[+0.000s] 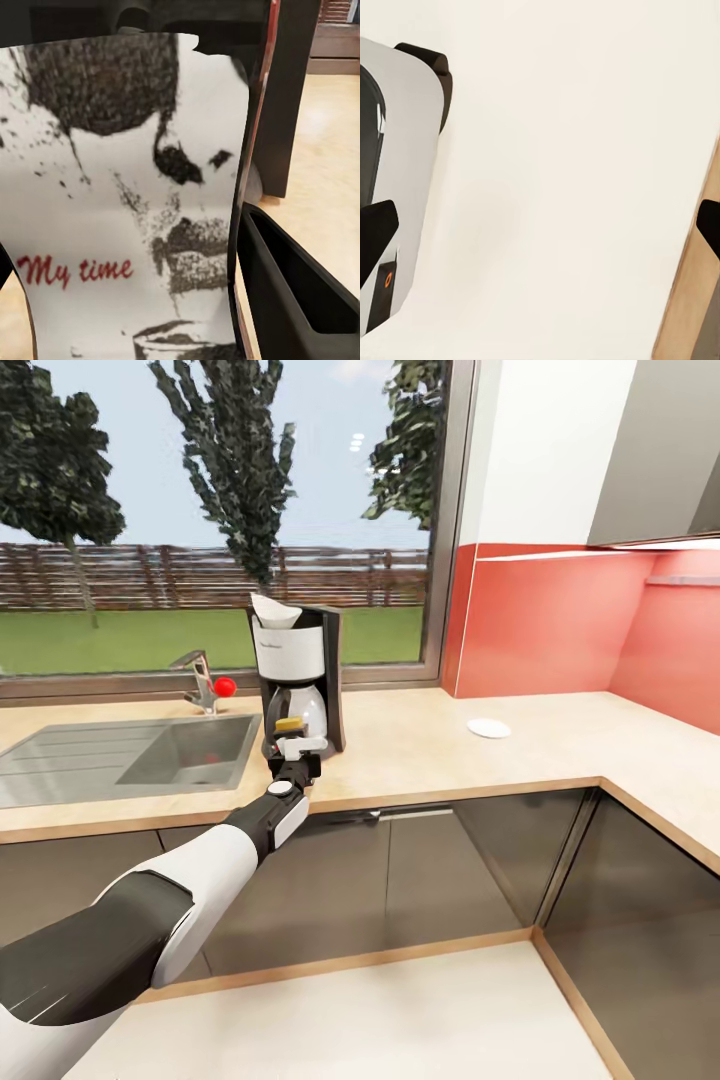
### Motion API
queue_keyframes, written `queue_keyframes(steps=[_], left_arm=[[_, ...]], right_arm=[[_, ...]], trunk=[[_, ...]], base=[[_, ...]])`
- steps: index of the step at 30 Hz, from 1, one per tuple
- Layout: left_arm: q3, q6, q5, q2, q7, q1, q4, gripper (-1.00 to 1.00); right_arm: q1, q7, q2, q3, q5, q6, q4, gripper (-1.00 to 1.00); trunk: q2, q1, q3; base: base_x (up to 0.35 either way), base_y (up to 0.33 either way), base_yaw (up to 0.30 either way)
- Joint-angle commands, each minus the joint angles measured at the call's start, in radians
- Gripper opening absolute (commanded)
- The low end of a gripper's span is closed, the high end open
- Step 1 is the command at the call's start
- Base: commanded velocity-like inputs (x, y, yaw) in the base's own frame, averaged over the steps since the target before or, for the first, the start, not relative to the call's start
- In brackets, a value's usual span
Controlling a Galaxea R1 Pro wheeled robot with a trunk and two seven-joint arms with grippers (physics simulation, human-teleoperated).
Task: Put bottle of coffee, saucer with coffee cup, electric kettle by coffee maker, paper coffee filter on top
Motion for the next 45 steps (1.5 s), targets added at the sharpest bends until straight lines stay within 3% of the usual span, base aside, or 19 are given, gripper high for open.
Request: queue_keyframes(steps=[1, 45], left_arm=[[-0.008, -0.003, 0.007, 0.0, 0.005, -0.001, 0.001, -1.0], [-0.007, -0.002, 0.007, 0.0, 0.005, -0.001, 0.001, -1.0]], right_arm=[[-0.001, 0.007, 0.0, 0.006, -0.011, -0.006, 0.004, 1.0], [-0.001, 0.007, 0.001, 0.006, -0.01, -0.007, 0.004, 1.0]], trunk=[[-0.001, 0.0, -0.001], [-0.001, 0.0, -0.014]], base=[[0.0, 0.0, 0.0], [0.0, 0.0, 0.0]])
